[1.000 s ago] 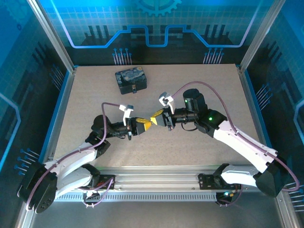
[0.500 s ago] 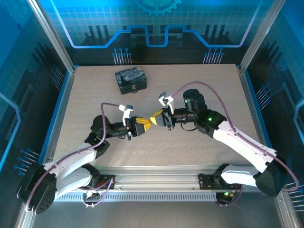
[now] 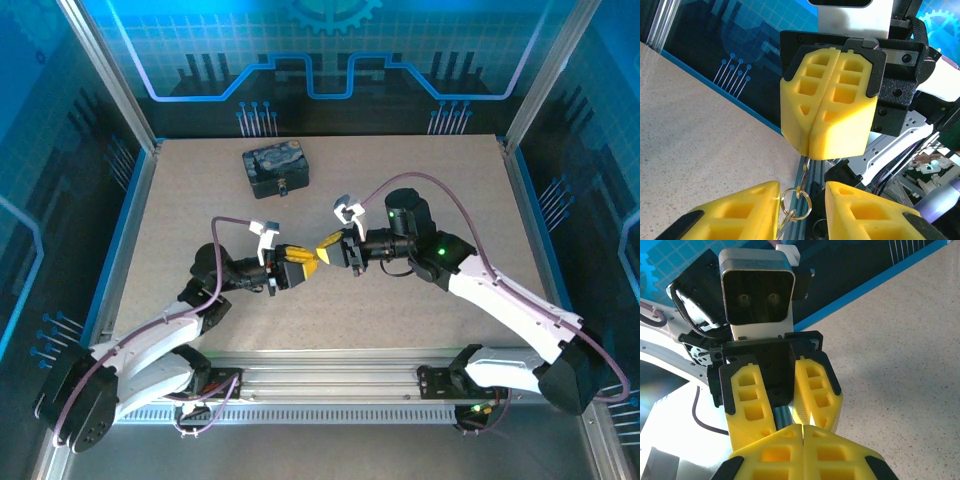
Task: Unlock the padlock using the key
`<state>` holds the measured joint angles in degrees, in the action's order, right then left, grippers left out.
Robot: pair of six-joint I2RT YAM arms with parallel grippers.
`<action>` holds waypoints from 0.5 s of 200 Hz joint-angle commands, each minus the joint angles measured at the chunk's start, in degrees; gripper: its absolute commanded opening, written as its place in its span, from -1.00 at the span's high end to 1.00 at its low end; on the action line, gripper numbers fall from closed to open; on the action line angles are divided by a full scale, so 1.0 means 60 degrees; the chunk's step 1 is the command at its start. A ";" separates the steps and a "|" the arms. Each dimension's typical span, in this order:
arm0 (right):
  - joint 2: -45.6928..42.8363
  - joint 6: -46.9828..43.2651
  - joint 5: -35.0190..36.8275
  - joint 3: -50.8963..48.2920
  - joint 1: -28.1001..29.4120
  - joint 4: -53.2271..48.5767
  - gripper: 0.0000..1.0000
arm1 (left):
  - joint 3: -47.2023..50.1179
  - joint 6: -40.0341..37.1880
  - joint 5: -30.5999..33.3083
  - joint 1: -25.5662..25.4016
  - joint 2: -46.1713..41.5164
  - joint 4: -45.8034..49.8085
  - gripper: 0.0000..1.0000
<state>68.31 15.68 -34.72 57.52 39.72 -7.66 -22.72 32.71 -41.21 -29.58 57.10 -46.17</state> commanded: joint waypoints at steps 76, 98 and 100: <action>0.0095 0.0184 -0.0181 -0.0124 0.0154 0.0394 1.00 | -0.0037 -0.0091 -0.0096 -0.0076 0.0210 -0.0405 0.61; 0.0032 0.0197 -0.0102 -0.0155 0.0140 0.0413 1.00 | 0.0035 -0.0066 -0.0054 -0.0068 0.0206 -0.0428 0.57; 0.0027 0.0187 -0.0102 -0.0153 0.0145 0.0413 1.00 | 0.0036 -0.0073 -0.0059 -0.0073 0.0209 -0.0429 0.57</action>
<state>69.04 16.51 -34.94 57.01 39.77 -6.35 -22.72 32.73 -41.23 -29.58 58.19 -46.63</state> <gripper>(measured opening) 0.044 0.209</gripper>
